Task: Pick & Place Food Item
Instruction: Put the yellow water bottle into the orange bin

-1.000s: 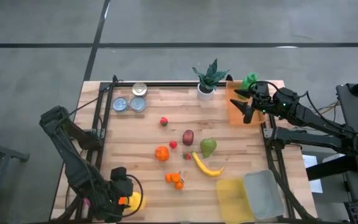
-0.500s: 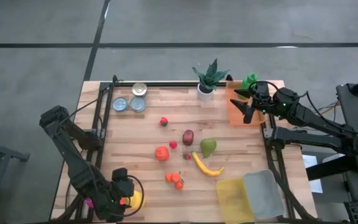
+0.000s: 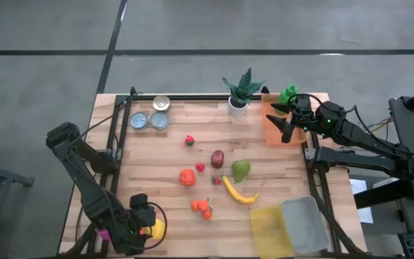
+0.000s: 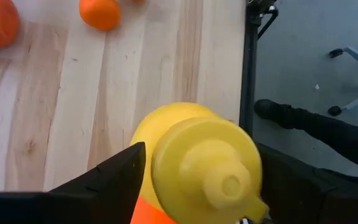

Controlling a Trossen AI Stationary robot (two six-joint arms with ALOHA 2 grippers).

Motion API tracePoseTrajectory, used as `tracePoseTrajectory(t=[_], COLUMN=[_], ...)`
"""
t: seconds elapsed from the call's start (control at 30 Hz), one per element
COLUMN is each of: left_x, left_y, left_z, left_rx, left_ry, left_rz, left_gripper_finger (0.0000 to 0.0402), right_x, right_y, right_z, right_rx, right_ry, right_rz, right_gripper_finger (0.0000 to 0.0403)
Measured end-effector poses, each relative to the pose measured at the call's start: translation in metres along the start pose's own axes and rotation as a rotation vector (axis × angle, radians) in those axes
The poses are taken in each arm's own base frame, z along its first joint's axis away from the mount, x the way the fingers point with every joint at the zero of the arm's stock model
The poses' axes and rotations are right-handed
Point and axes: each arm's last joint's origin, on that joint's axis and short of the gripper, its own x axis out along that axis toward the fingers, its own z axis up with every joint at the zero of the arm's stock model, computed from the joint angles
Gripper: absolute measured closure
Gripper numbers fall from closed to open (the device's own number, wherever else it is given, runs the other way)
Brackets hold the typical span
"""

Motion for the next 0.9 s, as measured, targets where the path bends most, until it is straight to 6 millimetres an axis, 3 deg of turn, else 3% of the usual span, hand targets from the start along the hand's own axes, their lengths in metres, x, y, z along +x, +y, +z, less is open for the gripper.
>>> tracePoseTrajectory(t=[0.4, 0.9], left_x=[0.0026, -0.0051], left_y=[-0.0007, -0.0036], left_z=[-0.0003, 0.0048], left_rx=[-0.012, -0.015], left_ry=[-0.011, -0.059], left_rz=[-0.018, -0.039], left_gripper_finger=[0.0173, 0.0179], right_x=[0.0002, 0.0001], right_y=[0.0000, 0.0000], right_z=[-0.0001, 0.0000], right_rx=[0.000, 0.000], right_ry=[0.001, 0.000], right_rz=[0.000, 0.000], right_gripper_finger=[0.0143, 0.0143])
